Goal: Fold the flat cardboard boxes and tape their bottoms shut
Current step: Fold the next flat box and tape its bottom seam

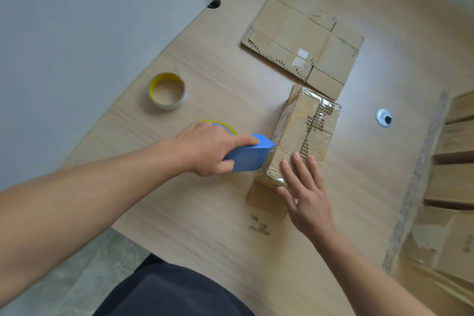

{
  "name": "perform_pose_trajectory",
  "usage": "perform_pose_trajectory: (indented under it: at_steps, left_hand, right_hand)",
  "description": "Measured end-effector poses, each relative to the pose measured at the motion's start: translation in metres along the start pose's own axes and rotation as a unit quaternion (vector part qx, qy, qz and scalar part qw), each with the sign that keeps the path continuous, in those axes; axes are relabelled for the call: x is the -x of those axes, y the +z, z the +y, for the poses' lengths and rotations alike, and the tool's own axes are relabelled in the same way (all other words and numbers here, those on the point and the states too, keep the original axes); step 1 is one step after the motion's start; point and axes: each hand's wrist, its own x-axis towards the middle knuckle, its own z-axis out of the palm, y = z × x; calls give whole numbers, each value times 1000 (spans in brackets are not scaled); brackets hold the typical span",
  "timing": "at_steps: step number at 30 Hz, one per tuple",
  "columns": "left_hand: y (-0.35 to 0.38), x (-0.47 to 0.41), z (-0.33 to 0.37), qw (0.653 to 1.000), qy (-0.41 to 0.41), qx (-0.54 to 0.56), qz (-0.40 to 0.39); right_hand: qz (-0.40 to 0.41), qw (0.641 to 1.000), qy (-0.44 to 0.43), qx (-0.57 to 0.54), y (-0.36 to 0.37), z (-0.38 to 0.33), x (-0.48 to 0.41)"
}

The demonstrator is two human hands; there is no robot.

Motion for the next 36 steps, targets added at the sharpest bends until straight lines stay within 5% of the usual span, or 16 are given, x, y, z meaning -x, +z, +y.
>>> perform_pose_trajectory:
  at_steps: [17,25,30,36]
  left_hand:
    - [19,8,31,998,-43,-43,27]
    - [39,38,5,986,-149,-55,48]
    - [54,59,-11,982,-84,-65,156]
    - [52,60,-7,984,-161,-55,59]
  right_hand:
    - [-68,993,85,-51,-10,-19,-1]
    - [-23,987,148,-57,-11,-45,-8]
    - [-34,986,135,-90,-11,-56,3]
    - [12,981,158,-115,-17,-64,18]
